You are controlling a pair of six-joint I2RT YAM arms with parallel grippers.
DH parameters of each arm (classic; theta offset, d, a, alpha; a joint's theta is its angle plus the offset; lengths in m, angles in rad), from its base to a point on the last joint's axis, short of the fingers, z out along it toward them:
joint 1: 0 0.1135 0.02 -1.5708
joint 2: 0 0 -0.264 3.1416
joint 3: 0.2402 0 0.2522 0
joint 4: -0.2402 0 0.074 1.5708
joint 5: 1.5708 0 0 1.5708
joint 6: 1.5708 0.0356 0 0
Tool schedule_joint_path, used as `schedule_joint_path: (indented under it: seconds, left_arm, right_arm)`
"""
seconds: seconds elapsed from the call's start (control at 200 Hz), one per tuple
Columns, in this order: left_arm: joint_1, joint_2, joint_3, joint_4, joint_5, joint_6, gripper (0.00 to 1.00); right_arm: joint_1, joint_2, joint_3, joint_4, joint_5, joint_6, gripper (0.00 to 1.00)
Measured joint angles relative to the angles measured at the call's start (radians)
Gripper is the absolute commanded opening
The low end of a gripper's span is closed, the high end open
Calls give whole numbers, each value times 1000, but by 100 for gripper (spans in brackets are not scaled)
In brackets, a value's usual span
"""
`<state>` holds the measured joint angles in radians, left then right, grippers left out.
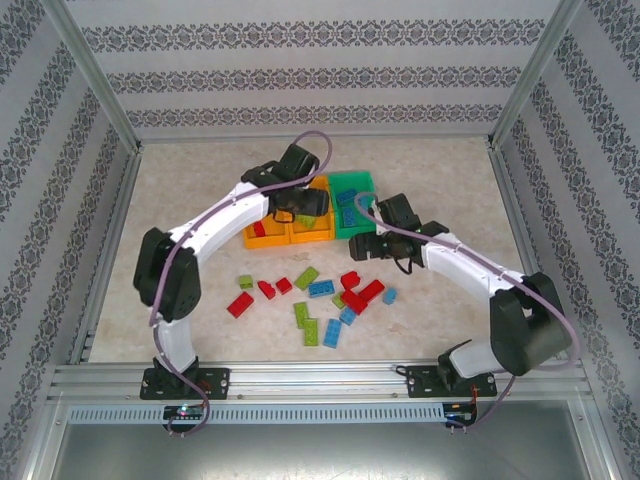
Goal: Sort the legos into containers by color
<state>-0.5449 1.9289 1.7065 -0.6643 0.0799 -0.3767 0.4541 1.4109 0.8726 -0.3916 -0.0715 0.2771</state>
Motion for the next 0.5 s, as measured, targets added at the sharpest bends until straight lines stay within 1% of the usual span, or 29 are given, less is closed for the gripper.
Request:
schedule_joint_path:
  seconds: [0.11,0.255,0.36,0.5]
  left_arm:
    - [24,104,109,-18,33,31,65]
    - [43,204,205,-54,56,41,71]
    - [50,239,224,-74,70,40,75]
    - [50,247,226,-94,83,34,79]
  right_arm:
    - [43,-54,-49,-4,11,-2,90]
    - [88,-111,-84,-4,-5,-19,88]
    - [117,-143,-109,-13,-32,-31,87]
    - [166,-166,-123,-40,-63,-42,84]
